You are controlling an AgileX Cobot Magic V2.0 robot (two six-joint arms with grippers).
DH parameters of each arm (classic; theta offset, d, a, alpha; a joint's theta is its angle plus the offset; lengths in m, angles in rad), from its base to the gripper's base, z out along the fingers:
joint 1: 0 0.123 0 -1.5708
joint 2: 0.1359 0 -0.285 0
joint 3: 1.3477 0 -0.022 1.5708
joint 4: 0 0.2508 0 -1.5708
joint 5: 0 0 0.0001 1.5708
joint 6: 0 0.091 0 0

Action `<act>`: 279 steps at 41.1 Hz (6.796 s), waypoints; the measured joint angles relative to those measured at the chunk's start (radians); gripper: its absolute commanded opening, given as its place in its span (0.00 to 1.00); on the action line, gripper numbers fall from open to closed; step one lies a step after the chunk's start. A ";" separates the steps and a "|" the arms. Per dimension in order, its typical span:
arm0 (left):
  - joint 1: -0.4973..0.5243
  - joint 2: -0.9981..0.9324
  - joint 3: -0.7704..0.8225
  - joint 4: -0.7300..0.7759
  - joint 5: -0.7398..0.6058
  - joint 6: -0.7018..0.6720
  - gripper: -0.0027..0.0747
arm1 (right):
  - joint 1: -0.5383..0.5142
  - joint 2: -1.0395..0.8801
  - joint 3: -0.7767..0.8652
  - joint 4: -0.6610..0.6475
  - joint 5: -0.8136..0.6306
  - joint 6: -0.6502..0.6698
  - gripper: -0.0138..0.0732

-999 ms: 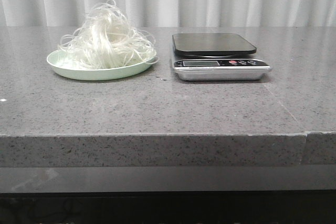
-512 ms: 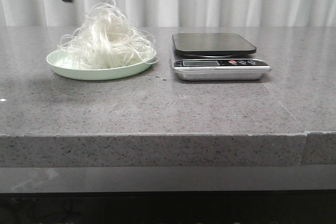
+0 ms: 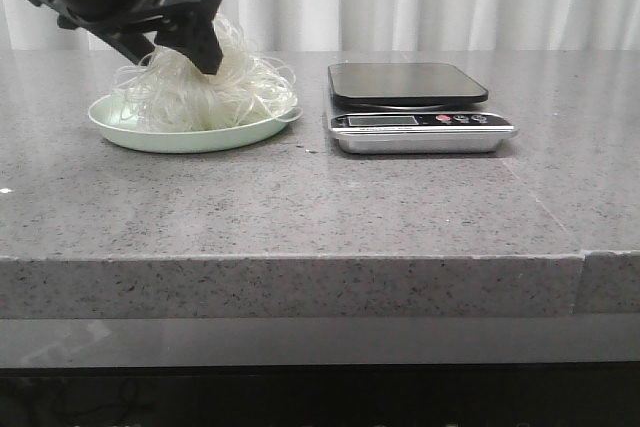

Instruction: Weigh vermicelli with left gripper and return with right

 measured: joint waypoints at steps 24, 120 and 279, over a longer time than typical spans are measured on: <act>-0.002 0.013 -0.008 -0.002 -0.012 0.000 0.22 | 0.000 0.000 0.000 0.000 0.000 0.000 0.74; -0.239 -0.202 -0.516 0.063 0.342 0.002 0.71 | 0.000 0.000 0.000 0.015 -0.013 0.000 0.74; -0.237 -1.110 0.447 0.088 0.256 -0.035 0.71 | 0.670 1.088 -1.203 -0.011 0.056 -0.038 0.32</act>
